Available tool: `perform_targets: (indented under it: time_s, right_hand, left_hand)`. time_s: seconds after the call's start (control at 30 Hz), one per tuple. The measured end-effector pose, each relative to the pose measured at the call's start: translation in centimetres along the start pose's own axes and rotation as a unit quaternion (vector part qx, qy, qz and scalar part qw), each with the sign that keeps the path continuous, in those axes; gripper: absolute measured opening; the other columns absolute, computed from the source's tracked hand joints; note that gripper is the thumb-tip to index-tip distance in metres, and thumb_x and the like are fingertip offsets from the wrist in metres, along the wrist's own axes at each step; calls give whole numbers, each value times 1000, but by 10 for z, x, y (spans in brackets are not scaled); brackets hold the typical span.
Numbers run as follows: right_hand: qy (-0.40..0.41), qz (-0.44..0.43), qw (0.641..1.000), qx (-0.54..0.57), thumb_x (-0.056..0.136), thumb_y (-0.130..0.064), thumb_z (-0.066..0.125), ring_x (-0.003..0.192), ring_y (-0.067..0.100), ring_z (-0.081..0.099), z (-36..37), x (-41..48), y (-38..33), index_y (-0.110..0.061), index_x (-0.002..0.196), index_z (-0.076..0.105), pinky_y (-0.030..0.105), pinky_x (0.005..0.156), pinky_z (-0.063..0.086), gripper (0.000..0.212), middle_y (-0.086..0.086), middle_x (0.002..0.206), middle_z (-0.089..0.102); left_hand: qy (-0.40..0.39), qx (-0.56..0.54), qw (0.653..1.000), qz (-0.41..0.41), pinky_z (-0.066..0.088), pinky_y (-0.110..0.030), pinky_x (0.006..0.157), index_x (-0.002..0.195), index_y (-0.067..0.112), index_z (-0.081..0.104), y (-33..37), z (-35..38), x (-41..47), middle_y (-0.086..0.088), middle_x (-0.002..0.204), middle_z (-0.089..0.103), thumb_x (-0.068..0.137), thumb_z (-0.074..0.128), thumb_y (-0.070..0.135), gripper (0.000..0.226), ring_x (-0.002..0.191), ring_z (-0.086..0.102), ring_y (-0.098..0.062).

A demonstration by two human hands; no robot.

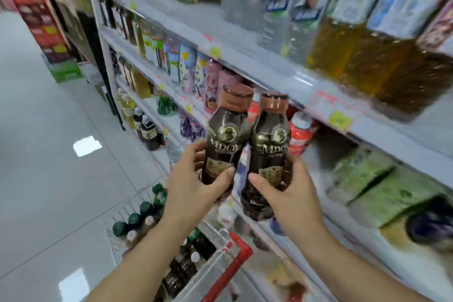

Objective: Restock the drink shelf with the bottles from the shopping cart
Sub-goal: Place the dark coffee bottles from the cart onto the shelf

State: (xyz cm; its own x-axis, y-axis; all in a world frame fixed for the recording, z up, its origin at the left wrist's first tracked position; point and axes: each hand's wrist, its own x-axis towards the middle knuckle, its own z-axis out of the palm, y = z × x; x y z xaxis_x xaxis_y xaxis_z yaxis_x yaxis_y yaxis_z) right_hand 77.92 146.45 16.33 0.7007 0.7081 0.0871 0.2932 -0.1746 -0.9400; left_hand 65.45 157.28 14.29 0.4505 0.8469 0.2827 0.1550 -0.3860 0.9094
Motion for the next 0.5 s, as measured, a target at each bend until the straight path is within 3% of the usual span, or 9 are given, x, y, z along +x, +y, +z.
perform_targets:
  time_s: [0.1, 0.2, 0.37, 0.5]
  right_hand:
    - [49, -52, 996, 48, 74, -21, 76, 75, -16, 59, -60, -21, -44, -40, 94, 47, 3, 62, 45, 41, -22, 85, 62]
    - [101, -100, 988, 68, 73, -22, 77, 80, -10, 61, -117, -42, -72, -36, 104, 49, 7, 65, 46, 44, -19, 90, 66]
    - [191, -166, 964, 80, 73, -10, 76, 77, -8, 62, -206, -85, -99, -21, 109, 50, 8, 66, 46, 46, -13, 91, 65]
    - [245, -196, 948, 45, 74, -5, 73, 83, -8, 62, -274, -127, -99, -29, 113, 49, 7, 69, 46, 51, -15, 98, 64]
  left_hand:
    - [-13, -39, 994, 99, 42, -8, 77, 106, 42, 42, 72, 20, -1, 24, 100, 55, 71, 73, 38, 47, 94, 55, 10]
    - [-40, -83, 974, 209, 41, -5, 77, 105, 42, 43, 136, 39, -9, 30, 98, 58, 70, 75, 31, 49, 95, 55, 12]
    - [-91, -111, 923, 358, 42, -6, 79, 107, 39, 42, 222, 81, -36, 20, 102, 56, 70, 72, 31, 47, 94, 56, 11]
    - [-139, -89, 871, 463, 38, -4, 78, 117, 31, 42, 269, 123, -65, 32, 108, 47, 72, 69, 25, 53, 92, 50, 12]
